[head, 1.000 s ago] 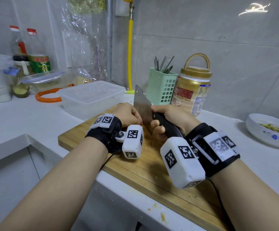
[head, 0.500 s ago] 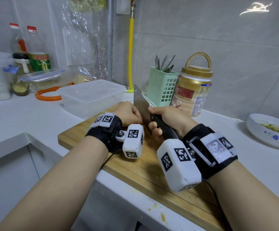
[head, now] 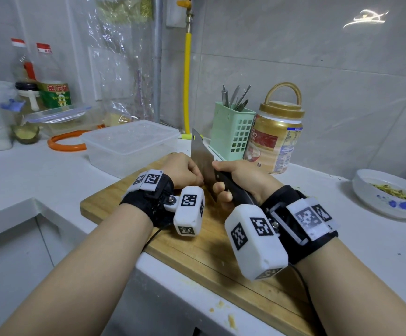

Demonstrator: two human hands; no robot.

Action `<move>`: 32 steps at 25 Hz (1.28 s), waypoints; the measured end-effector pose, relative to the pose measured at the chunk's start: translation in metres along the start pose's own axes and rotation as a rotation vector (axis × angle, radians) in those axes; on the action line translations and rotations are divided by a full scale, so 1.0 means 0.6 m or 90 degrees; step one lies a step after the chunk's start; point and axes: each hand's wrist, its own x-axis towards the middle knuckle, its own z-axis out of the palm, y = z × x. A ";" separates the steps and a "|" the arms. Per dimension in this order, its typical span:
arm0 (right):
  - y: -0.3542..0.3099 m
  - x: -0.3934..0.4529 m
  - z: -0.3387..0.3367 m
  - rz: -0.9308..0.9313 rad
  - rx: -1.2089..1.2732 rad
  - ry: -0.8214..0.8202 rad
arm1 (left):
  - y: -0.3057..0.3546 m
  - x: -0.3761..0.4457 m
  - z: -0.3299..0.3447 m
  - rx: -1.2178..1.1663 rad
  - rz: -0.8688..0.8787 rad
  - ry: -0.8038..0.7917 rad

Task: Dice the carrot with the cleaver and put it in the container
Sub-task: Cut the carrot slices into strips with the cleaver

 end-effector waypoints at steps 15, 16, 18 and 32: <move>-0.036 -0.028 -0.051 -0.046 0.088 0.033 | 0.006 0.008 0.006 -0.103 -0.032 0.038; -0.038 -0.030 -0.055 -0.050 0.093 0.036 | 0.011 0.007 0.004 -0.090 -0.029 0.036; -0.041 -0.033 -0.061 -0.056 0.095 0.035 | 0.023 0.008 -0.001 -0.037 -0.016 0.054; -0.057 -0.040 -0.107 -0.082 0.137 0.034 | 0.084 0.046 0.039 0.183 -0.032 -0.063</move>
